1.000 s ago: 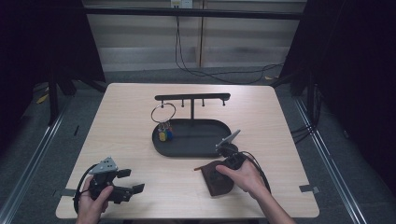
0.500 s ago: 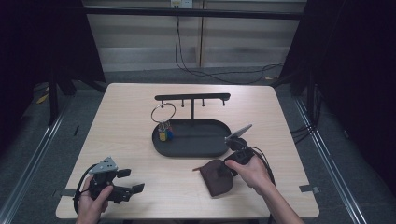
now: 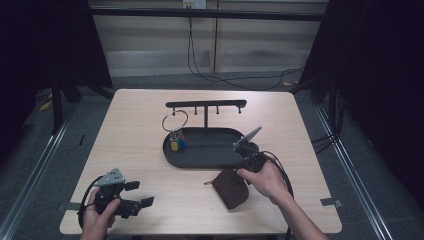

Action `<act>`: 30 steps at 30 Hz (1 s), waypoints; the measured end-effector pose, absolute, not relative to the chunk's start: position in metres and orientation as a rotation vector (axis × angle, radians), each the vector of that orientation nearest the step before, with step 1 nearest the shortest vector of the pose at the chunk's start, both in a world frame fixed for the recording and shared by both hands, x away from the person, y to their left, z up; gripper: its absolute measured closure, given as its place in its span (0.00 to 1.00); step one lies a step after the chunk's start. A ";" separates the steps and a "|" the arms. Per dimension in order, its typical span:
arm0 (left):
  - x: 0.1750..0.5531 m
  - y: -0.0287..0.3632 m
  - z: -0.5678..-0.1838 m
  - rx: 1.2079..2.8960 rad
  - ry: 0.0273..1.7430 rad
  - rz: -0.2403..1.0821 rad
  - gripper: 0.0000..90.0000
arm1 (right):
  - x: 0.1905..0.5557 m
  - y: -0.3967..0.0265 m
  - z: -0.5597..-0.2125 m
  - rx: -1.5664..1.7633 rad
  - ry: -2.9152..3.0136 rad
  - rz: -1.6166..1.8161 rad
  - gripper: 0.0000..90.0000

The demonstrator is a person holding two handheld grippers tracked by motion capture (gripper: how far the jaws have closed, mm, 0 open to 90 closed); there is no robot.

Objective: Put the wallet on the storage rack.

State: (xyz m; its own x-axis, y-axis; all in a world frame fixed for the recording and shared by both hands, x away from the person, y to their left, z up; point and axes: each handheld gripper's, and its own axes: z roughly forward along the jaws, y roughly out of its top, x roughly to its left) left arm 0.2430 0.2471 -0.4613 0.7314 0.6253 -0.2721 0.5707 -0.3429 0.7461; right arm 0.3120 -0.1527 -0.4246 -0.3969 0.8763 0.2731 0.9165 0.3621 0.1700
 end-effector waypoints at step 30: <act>0.244 0.248 -0.462 2.036 0.910 0.069 0.18 | 0.312 -0.151 -0.391 -1.633 -2.558 -0.396 0.83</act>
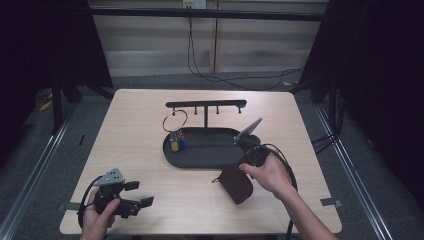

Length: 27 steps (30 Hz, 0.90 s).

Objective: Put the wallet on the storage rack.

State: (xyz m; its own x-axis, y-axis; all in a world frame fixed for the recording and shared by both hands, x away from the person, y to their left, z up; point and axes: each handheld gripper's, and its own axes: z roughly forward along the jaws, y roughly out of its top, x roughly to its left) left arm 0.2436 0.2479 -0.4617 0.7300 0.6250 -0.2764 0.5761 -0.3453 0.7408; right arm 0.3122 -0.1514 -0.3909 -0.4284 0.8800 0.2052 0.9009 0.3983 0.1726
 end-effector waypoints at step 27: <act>0.244 0.249 -0.461 2.028 0.908 0.068 0.18 | 0.312 -0.161 -0.355 -1.664 -2.583 -0.364 0.83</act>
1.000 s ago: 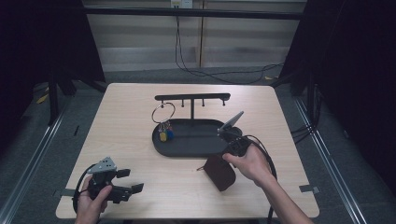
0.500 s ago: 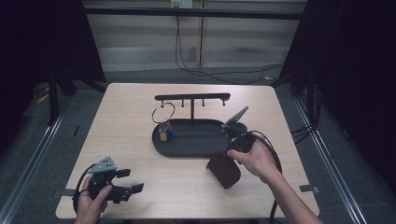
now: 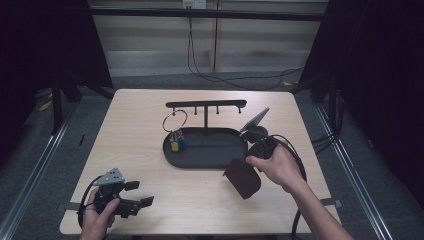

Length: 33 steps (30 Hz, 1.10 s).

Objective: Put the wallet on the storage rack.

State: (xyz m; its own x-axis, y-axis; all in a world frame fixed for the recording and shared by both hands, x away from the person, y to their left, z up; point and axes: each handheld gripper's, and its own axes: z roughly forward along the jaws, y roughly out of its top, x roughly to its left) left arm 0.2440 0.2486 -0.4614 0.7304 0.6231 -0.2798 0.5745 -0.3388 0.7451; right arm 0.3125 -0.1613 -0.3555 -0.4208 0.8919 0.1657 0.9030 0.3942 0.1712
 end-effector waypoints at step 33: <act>0.244 0.249 -0.461 2.027 0.910 0.075 0.18 | 0.334 -0.151 -0.312 -1.781 -2.708 -0.268 0.83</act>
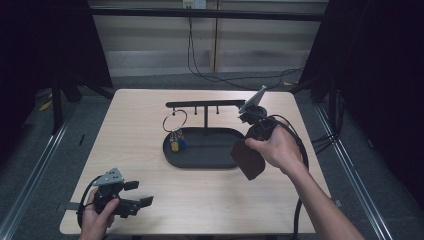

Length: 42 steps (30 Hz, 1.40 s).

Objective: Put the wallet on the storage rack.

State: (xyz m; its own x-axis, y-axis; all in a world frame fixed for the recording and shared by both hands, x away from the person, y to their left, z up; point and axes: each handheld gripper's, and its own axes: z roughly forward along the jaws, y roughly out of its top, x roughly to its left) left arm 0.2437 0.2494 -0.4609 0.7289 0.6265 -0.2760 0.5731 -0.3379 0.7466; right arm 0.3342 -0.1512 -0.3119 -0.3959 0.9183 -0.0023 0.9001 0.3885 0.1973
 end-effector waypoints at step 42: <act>0.242 0.249 -0.460 2.029 0.873 0.082 0.18 | 0.394 -0.171 -0.354 1.957 2.345 0.775 0.83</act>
